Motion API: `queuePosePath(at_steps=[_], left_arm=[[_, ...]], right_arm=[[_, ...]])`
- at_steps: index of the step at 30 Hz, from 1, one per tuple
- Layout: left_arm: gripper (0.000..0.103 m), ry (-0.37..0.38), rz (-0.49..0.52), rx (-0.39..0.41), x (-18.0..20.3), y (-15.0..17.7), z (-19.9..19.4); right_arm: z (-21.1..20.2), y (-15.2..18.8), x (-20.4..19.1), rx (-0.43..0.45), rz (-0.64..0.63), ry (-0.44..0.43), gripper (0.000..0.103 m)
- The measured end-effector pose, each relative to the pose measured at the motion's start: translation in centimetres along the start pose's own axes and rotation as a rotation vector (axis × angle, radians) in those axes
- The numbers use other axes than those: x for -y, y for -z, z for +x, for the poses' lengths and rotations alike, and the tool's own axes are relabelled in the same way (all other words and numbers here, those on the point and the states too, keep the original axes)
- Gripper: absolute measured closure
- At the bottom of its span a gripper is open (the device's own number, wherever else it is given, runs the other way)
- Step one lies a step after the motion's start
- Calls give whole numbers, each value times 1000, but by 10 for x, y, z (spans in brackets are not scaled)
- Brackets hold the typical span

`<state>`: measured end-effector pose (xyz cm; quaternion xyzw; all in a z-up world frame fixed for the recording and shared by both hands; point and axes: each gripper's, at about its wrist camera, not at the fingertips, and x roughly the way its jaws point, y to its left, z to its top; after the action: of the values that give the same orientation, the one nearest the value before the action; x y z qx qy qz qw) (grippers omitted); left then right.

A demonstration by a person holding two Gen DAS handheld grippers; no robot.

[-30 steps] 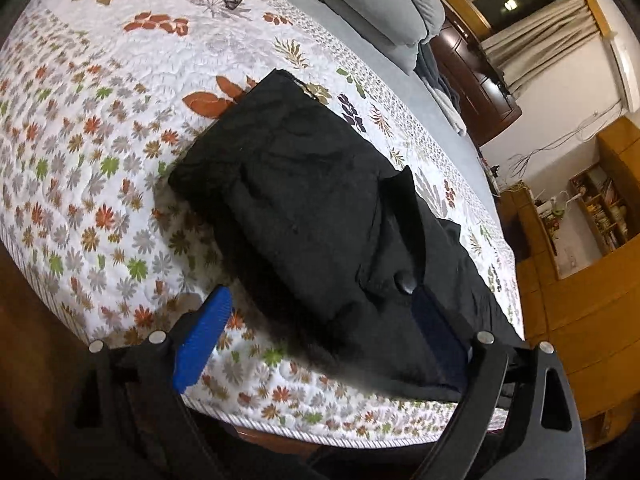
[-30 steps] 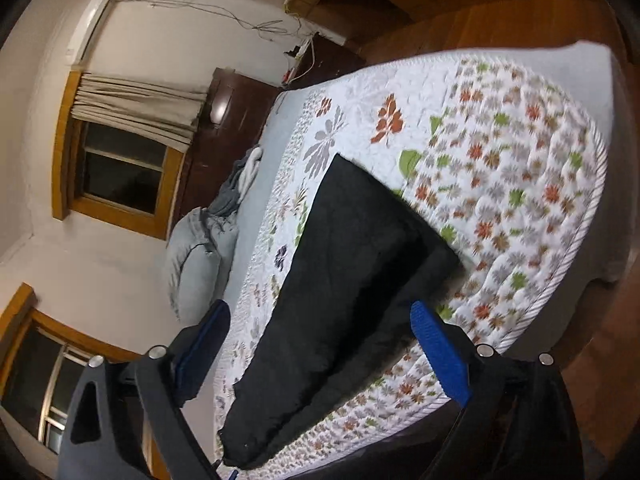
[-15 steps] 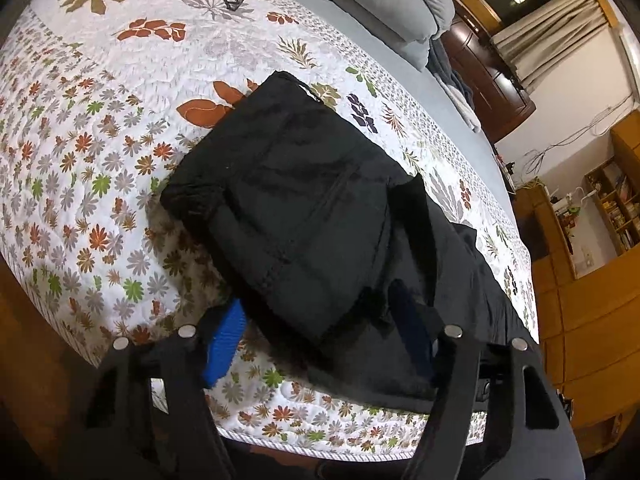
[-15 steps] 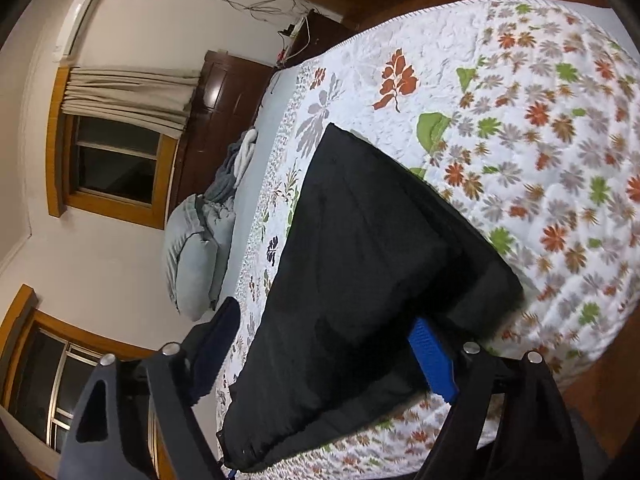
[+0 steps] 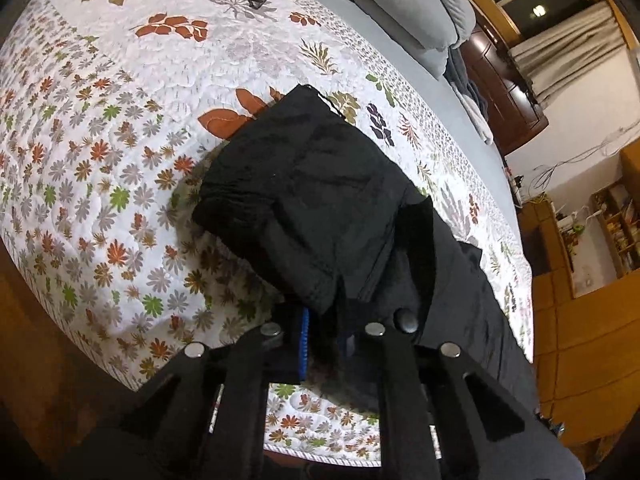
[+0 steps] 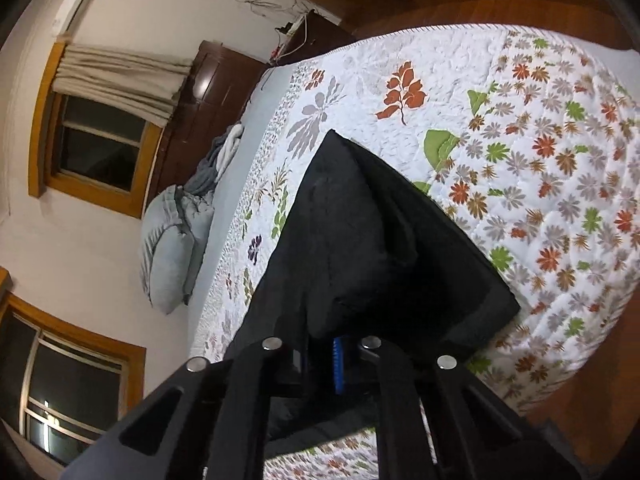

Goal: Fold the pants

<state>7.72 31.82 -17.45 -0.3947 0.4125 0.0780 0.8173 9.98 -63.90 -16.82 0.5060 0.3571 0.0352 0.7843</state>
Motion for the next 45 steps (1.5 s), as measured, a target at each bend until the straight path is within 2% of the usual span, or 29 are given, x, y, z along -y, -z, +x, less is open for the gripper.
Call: queuePosePath(at_steps=[11, 17, 20, 21, 22, 24, 26, 28, 31, 33, 36, 41, 43, 44, 45], left_arm=[[96, -11, 5, -20, -6, 4, -6], [94, -54, 17, -38, -11, 6, 11], [81, -72, 55, -13, -7, 8, 4], [61, -99, 69, 11, -6, 11, -4], [37, -111, 79, 30, -4, 12, -12], [24, -145, 110, 106, 2, 18, -36], [21, -172, 158, 155, 11, 23, -54], [12, -179, 225, 218, 27, 26, -68], [10, -156, 313, 245, 50, 27, -66], [9, -138, 350, 233, 63, 25, -51], [9, -150, 359, 188, 72, 18, -25], [9, -256, 363, 112, 65, 17, 24], [5, -273, 380, 93, 60, 19, 34], [5, -273, 386, 91, 61, 20, 34], [4, -268, 388, 96, 61, 20, 32]], right_arm=[[-11, 17, 16, -21, -16, 28, 96], [9, 17, 32, -57, -9, 104, 96], [5, 17, 35, -56, 14, 78, 89], [1, 18, 35, -53, 17, 71, 84], [-6, 18, 35, -40, 14, 70, 74], [-23, 18, 37, -7, 20, 69, 63], [-46, 17, 39, 55, 39, 76, 61], [-62, 18, 38, 105, 55, 64, 61], [-72, 22, 24, 124, 29, 4, 61], [-65, 25, 12, 95, -8, -15, 60], [-43, 28, 4, 57, -35, -9, 59], [-11, 18, 24, 13, 2, 49, 61], [-15, 13, 27, 15, 15, 22, 61], [-26, 12, 26, 50, 17, -16, 58], [-35, 11, 25, 76, 10, -33, 45]])
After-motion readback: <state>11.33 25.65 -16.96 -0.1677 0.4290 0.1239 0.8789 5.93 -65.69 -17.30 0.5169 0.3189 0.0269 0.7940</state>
